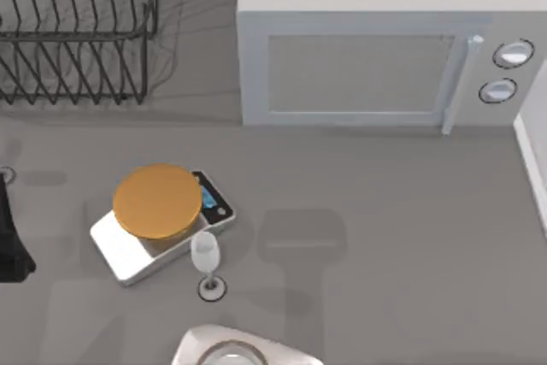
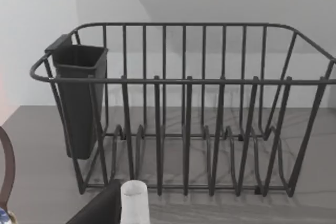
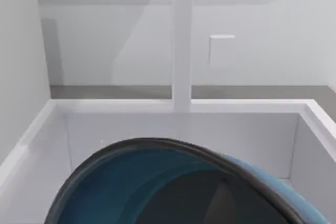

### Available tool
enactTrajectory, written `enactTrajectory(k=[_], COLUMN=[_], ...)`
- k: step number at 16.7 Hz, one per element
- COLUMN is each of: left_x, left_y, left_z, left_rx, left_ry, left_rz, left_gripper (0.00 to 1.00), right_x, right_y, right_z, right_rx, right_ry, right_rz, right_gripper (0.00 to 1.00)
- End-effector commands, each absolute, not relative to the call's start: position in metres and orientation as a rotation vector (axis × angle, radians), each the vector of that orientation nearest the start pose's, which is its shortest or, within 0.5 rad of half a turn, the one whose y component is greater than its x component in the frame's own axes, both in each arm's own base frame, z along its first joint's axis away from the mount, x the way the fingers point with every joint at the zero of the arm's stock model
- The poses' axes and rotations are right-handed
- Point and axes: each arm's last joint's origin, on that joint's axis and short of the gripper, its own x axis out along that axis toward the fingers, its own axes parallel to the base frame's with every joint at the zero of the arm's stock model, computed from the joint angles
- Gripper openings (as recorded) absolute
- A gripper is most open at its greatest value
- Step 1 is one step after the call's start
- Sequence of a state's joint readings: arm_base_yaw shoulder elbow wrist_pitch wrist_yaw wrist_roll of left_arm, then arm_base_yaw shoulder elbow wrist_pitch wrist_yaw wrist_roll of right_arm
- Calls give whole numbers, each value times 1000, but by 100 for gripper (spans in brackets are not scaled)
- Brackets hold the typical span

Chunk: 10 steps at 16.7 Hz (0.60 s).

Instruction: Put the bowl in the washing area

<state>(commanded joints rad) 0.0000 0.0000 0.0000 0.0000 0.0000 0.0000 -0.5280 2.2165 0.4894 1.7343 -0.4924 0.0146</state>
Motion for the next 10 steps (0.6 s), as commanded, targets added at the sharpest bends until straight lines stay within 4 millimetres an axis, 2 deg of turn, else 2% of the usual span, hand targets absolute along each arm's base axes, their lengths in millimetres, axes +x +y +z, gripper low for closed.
enactTrajectory(k=[4,10], left_x=[106,106], left_y=[-1,-1], left_z=[160,160], left_rx=[0,0], left_ry=[0,0], left_rz=[0,0], left_gripper=[100,100], right_x=[267,267], right_y=[-136,-136], right_z=[59,59], right_rx=[0,0], right_ry=[0,0], right_rz=[-10,-10], right_gripper=[98,100])
